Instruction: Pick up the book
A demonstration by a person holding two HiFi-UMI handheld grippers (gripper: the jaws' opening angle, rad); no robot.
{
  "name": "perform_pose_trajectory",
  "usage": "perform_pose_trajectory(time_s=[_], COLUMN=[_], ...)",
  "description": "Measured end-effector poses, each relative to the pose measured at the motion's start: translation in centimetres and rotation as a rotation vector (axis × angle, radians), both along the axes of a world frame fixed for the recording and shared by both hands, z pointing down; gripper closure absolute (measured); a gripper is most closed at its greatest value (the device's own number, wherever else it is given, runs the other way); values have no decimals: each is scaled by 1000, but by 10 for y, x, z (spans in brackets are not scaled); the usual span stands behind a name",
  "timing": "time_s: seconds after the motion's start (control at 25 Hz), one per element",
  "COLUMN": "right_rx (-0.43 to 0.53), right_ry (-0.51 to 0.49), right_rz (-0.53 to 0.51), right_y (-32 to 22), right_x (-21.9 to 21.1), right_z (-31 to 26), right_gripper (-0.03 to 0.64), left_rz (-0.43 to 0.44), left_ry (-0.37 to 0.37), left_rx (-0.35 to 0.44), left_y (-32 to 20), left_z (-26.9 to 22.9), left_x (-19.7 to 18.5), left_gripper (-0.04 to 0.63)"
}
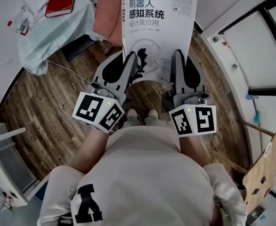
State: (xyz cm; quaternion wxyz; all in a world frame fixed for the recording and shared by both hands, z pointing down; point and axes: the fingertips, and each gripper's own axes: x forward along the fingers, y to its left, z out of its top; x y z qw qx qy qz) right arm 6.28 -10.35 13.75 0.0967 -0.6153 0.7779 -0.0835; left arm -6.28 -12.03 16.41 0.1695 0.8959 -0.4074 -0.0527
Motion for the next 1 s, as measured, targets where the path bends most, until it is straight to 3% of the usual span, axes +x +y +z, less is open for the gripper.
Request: perform_pose_trajectory(time_s=[1.0], right_rx=[13], right_ry=[10], right_rz=[38], right_y=[5], right_x=[-3], right_z=[-3], right_gripper=[571], left_rz=[36], left_ry=[12], left_rx=[-2], left_y=[-2], left_z=[0], left_x=[-2], left_gripper=[540])
